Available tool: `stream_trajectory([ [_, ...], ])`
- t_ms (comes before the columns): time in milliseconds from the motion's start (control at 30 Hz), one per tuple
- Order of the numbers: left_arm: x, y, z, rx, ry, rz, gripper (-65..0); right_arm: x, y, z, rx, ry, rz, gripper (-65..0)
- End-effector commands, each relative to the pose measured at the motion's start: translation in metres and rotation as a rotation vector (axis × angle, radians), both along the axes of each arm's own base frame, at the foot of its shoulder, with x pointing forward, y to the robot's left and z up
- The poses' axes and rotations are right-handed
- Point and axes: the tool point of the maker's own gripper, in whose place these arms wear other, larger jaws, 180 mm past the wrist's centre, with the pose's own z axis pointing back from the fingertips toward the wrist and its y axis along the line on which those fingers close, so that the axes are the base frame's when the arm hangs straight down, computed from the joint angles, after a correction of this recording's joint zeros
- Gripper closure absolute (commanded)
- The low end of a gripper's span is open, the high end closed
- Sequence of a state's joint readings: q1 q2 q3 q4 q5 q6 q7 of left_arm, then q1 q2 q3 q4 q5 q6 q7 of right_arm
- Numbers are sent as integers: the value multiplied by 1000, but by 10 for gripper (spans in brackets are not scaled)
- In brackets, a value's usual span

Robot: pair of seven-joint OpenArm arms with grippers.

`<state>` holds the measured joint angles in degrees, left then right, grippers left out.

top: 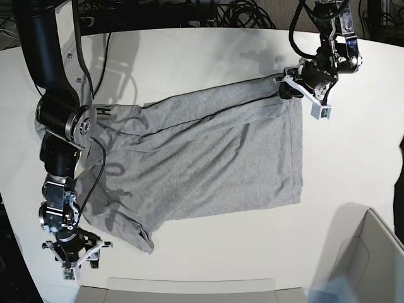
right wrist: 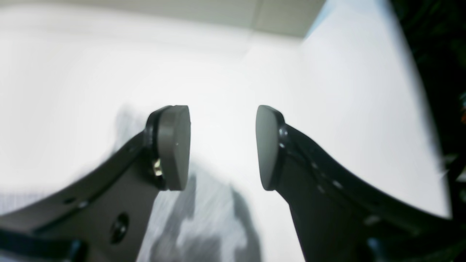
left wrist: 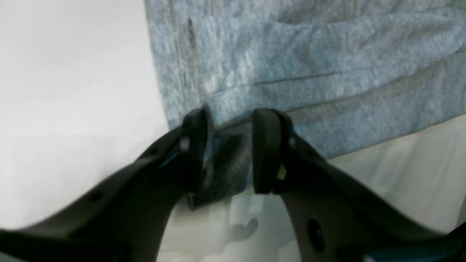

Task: Fold the T-shirt properly
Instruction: 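Drag the grasped sleeve with the right gripper toward the collar edge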

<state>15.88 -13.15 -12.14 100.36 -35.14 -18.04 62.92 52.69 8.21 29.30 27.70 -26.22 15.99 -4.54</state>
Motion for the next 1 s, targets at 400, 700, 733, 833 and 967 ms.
stream_trajectory([
  [400, 30, -54, 67, -22, -225, -142, -226, -152, -12, -15, -182, 188, 54, -291],
  [700, 14, -78, 34, -62, -80, -134, -226, -241, -17, -93, -234, 404, 61, -216],
  [733, 14, -80, 29, -59, -61, -142, -226, -247, -20, -100, -228, 426, 51, -183],
  [833, 14, -80, 5, -49, 20, -137, -226, -257, -32, -121, -196, 488, 23, -91],
  [967, -11, -68, -51, -14, 223, -101, -188, -271, -47, -150, -208, 593, 2, -52],
])
